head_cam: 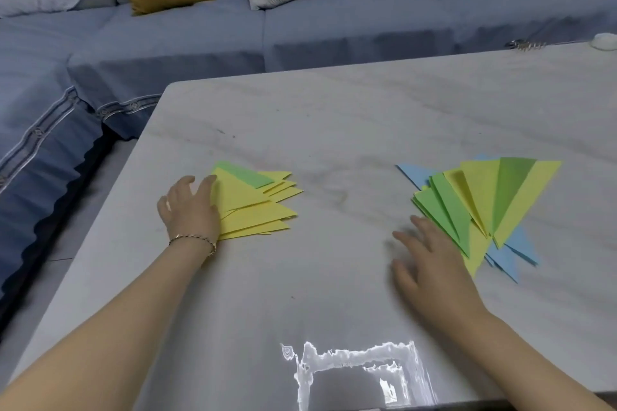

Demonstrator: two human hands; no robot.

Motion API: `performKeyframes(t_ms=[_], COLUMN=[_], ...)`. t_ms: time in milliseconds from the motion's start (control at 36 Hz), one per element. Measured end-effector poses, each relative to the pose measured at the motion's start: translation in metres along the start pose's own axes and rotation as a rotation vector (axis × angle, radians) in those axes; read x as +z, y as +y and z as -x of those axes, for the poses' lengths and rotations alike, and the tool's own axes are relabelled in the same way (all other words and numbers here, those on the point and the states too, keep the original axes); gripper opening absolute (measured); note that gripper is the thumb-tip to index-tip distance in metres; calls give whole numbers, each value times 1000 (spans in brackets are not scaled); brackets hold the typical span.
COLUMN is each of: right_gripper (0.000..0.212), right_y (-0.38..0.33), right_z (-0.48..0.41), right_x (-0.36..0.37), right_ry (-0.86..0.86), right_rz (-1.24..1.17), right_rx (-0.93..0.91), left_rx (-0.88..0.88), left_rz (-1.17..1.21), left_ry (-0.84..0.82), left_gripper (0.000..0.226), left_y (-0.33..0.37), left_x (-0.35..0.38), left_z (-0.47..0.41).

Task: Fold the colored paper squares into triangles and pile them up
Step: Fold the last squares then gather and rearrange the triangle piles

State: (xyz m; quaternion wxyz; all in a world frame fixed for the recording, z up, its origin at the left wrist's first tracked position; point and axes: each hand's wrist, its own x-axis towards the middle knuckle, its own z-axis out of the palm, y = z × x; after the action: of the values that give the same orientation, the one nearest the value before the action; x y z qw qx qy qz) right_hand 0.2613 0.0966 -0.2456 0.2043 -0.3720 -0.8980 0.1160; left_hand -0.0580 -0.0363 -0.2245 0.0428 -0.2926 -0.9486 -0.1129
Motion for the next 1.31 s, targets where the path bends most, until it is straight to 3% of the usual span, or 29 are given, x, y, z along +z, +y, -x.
performKeyframes(t_ms=[56,111,222,306,389,500,583,667,722,806,861,1028,1111,1194,1250,1306], right_gripper=[38,40,37,48,49,44,56,55,52,46,41,35,41,54,64,69], right_y=[10,23,42,45,43,19,-13,-36,-48,-57,-53,-28,-21,-21,-26,-31], right_z=[-6,-11,-21,-29,-29,-21,-10,5,13,21,23,13,6,1,1,5], right_x=[-7,-9,-9,-10,-8,-5,-6,0,4,2,1,-1,5,17,25,31], right_ry=[2,5,-21,-163,-167,-6,-1,-122,-205,-280,-289,-180,-177,-240,-294,-364], right_rz=[17,59,156,246,255,176,176,121,28,-54,-103,-221,-163,8,90,145], right_rx=[108,188,300,371,359,230,39,-102,-194,-295,-347,-226,-219,-342,-404,-415], left_rx=[140,164,160,177,251,341,149,-125,-225,-117,-91,213,306,415,492,539], left_rz=[3,48,-26,-45,102,452,813,1030,1114,900,834,518,452,320,173,196], left_ry=[-6,-103,-262,-275,-186,-127,-399,-694,-773,-614,-564,-505,-489,-481,-374,-297], left_gripper=[32,28,40,47,46,39,39,48,44,28,32,41,43,47,49,48], left_y=[-2,3,11,21,38,70,100,130,139,140,133,112,106,102,99,96], left_x=[7,9,13,11,5,-8,-17,-18,-11,2,6,8,7,12,15,22], left_z=[-1,3,13,19,35,71,97,110,113,109,104,89,83,79,83,92])
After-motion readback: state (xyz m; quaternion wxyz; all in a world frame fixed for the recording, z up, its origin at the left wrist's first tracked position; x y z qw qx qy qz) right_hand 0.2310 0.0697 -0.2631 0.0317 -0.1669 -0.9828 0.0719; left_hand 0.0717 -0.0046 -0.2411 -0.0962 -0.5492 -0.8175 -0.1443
